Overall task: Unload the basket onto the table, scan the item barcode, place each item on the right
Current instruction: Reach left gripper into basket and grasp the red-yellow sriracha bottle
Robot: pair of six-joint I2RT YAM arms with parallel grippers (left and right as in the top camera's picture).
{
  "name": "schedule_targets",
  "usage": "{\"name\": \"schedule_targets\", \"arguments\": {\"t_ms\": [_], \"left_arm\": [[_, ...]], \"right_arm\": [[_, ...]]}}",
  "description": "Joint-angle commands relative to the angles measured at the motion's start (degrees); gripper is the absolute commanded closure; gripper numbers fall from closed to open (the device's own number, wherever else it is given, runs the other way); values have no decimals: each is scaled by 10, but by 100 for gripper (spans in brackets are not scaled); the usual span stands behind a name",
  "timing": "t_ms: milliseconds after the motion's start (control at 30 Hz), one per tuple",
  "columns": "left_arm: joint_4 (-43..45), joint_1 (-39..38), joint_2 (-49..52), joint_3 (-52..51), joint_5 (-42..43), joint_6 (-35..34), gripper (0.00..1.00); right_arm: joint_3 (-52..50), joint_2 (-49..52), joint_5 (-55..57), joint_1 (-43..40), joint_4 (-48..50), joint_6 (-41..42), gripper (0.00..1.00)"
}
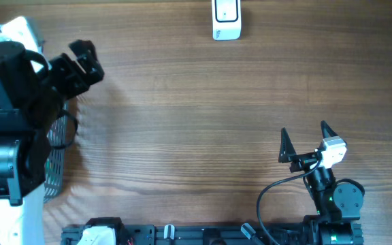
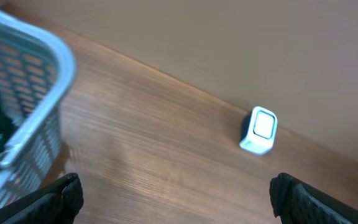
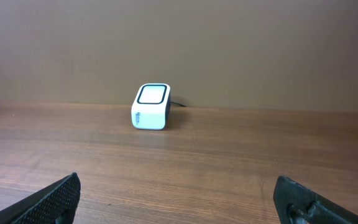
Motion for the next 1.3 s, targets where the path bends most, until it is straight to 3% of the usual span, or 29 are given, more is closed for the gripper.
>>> {"name": "schedule_targets", "arguments": {"t_ms": [0,200,367,633,767,1267], "left_arm": [[-6,69,8,15,-43,-60,0],[-42,210,23,15,-43,-67,0],[-130,316,59,15,-43,-153,0],[-196,345,137,15,-61,-142,0],[-252,362,178,15,-90,-266,0],[-228,417,315,-10,-85,-296,0]], "right_arm": [[-1,-5,7,3,3,-7,0],[-1,-5,7,3,3,-7,0],[-1,-5,7,3,3,-7,0],[-1,-5,7,3,3,-7,0],[-1,-5,7,3,3,-7,0],[-1,-5,7,3,3,-7,0]]}}
